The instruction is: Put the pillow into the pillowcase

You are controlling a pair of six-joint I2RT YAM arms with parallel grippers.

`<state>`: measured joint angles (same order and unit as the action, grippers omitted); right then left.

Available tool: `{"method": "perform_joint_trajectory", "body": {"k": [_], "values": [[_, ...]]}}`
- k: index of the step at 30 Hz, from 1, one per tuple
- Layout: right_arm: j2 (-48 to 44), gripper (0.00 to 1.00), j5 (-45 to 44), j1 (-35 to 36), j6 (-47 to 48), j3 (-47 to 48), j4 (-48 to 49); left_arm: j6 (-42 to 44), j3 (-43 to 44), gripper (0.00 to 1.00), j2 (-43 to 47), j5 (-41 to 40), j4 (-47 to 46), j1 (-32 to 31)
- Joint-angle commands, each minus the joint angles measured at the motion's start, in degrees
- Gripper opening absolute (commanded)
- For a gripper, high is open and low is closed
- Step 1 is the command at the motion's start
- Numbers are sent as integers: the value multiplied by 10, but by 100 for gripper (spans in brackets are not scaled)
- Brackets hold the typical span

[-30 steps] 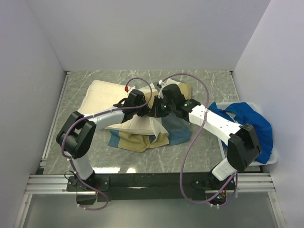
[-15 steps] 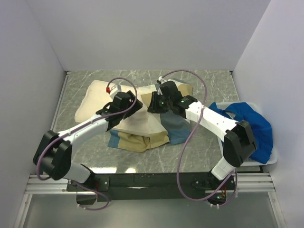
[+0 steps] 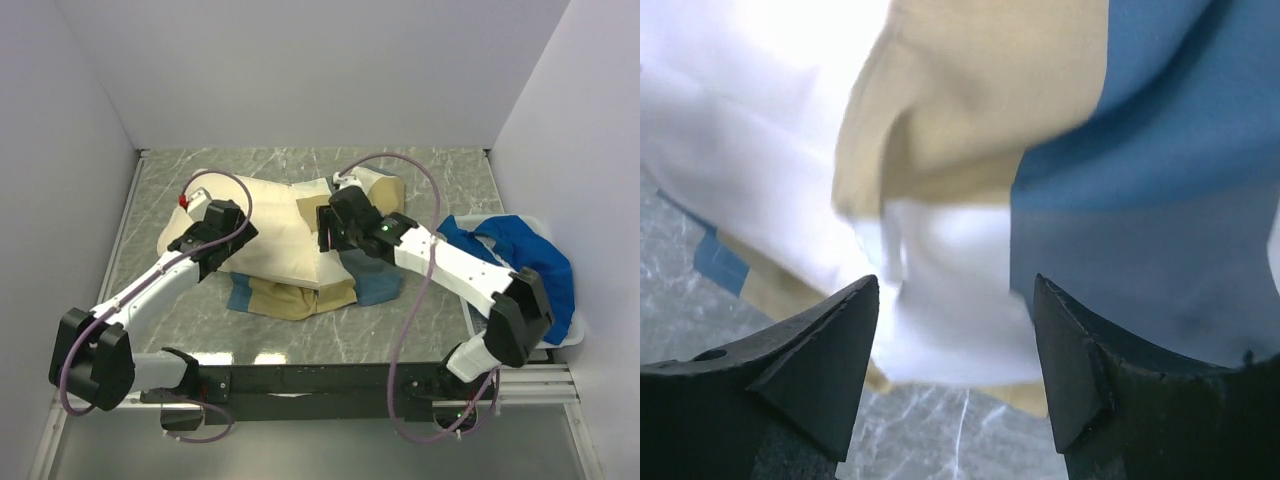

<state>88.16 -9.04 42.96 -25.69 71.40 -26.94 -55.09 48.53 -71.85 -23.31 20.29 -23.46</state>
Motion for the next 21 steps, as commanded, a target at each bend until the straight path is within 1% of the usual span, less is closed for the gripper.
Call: {"method": "perform_joint_trajectory", "body": {"k": [1, 5, 6, 8, 10, 11, 12, 15, 16, 18, 19, 21], "values": [[-69, 71, -72, 41, 1, -28, -15, 12, -13, 91, -7, -16, 16, -1], [-59, 72, -74, 81, -18, -57, -5, -12, -20, 93, -43, -45, 29, 1], [-49, 72, -72, 89, -22, -63, -1, -18, -24, 92, -50, -44, 20, 1], [-33, 72, -72, 102, -31, -74, 11, -17, -44, 87, -66, -33, -7, 1], [-3, 70, -76, 103, -37, -83, 20, -20, -53, 76, -79, -27, -41, 1], [6, 69, -80, 102, -36, -85, 23, -14, -58, 67, -81, -24, -55, 1], [20, 68, -85, 100, -34, -85, 23, -3, -59, 40, -83, -19, -71, 1], [32, 54, -95, 96, -27, -70, 11, 19, -58, 1, -70, -4, -82, 1], [32, 41, -103, 96, -24, -59, 1, 23, -57, 1, -52, 1, -83, 0], [25, 29, -115, 96, -23, -44, -14, 38, -54, 1, -26, 9, -78, -3], [24, 19, -123, 96, -19, -26, -35, 41, -48, 1, 3, 6, -66, -5], [21, 12, -124, 99, -15, 5, -57, 50, -42, 1, 46, 4, -49, -15]]}}
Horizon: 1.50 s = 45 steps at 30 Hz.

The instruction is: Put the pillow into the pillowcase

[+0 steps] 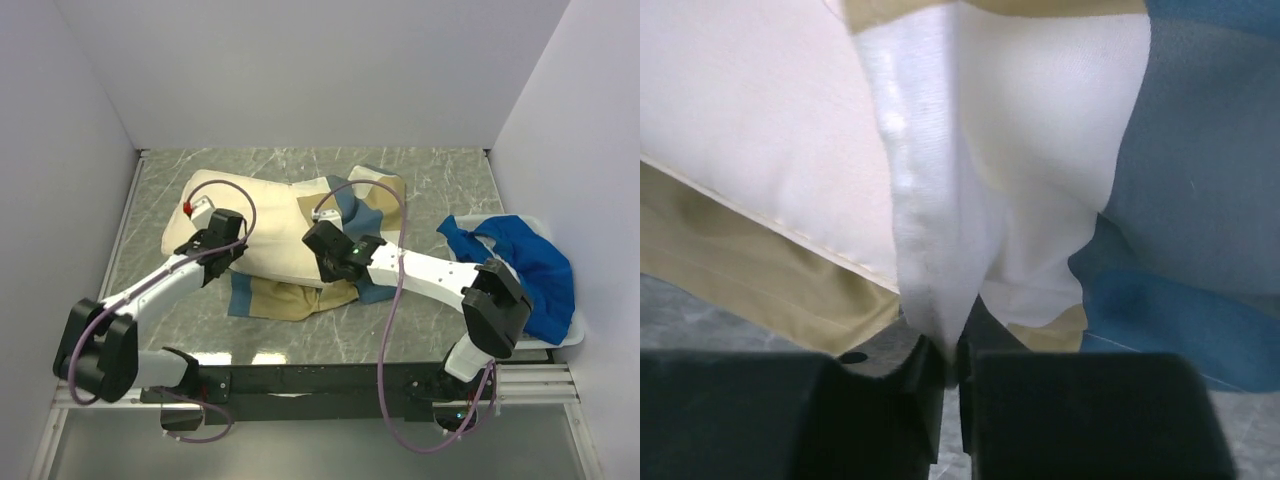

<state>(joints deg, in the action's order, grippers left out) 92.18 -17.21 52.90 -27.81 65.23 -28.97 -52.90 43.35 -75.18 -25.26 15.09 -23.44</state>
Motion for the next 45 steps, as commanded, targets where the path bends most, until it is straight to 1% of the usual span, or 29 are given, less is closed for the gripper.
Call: {"method": "perform_joint_trajectory", "body": {"k": [1, 4, 6, 8, 9, 11, 12, 14, 15, 16, 17, 18, 19, 21, 22, 23, 26, 29, 31, 32, 34, 35, 36, 38, 40, 41, 43, 44, 45], "values": [[-23, 8, -40, 4, 7, 75, -50, 27, 16, 1, 94, 21, 23, -20], [-30, 5, -36, 25, 14, 109, -72, 15, 16, 1, 150, 14, 45, -42], [-17, 6, -34, 36, 21, 136, -94, 4, 16, 1, 183, 6, 53, -60], [8, 8, -41, 40, 23, 151, -109, -10, 16, 1, 194, -5, 62, -83], [15, 12, -41, 40, 26, 160, -116, -13, 16, 1, 198, -18, 66, -94], [25, 14, -40, 40, 29, 161, -119, -19, 18, 1, 192, -37, 85, -111], [25, 19, -38, 38, 30, 150, -111, -23, 16, 1, 185, -40, 87, -112], [21, 21, -27, 35, 31, 138, -99, -32, -3, 1, 183, -32, 85, -112], [21, 24, -15, 34, 29, 130, -94, -35, -10, 1, 187, -26, 72, -113], [20, 24, -14, 34, 27, 125, -91, -40, -24, 1, 192, -28, 69, -113], [19, 23, -9, 34, 25, 119, -86, -47, -30, 1, 197, -29, 67, -113], [19, 14, 2, 34, 22, 113, -79, -48, -41, 1, 208, -26, 52, -113], [19, 8, 9, 35, 20, 113, -76, -48, -43, 1, 215, -17, 49, -113], [18, 0, 30, 38, 17, 121, -65, -62, -44, 1, 229, -16, 46, -119], [18, 0, 58, 41, 16, 126, -60, -68, -41, 1, 233, -26, 44, -123], [19, 0, 62, 52, 14, 134, -58, -80, -37, 1, 236, -35, 48, -136], [18, 0, 61, 92, 7, 181, -65, -101, -13, 1, 246, -80, 68, -155], [14, 0, 50, 115, -1, 205, -68, -110, -13, 1, 243, -86, 51, -157], [12, 0, 35, 114, -5, 192, -61, -122, -18, 1, 233, -78, 42, -158], [12, 0, 21, 110, -10, 164, -57, -125, -21, 1, 224, -72, 38, -157], [5, 0, 33, 79, -15, 127, -43, -136, -38, 1, 219, -67, 34, -158], [0, 0, 44, 71, -22, 75, -27, -139, -47, 1, 217, -61, 17, -158], [-5, 5, 54, 55, -26, 49, 6, -142, -63, 1, 217, -57, 9, -158], [-15, 11, 76, 43, -37, -9, 37, -155, -83, 1, 211, -45, -22, -158], [-23, 21, 78, 48, -44, -27, 51, -170, -112, 1, 204, -29, -36, -164], [-34, 37, 71, 54, -54, -49, 57, -176, -123, 1, 199, -31, -31, -165], [-79, 51, 41, 69, -65, -77, 66, -186, -136, 1, 201, -41, -25, -166], [-95, 62, 28, 71, -79, -107, 64, -189, -148, 1, 209, -44, -25, -166], [-125, 67, 3, 74, -83, -123, 57, -189, -153, 1, 216, -45, -25, -166]]}}
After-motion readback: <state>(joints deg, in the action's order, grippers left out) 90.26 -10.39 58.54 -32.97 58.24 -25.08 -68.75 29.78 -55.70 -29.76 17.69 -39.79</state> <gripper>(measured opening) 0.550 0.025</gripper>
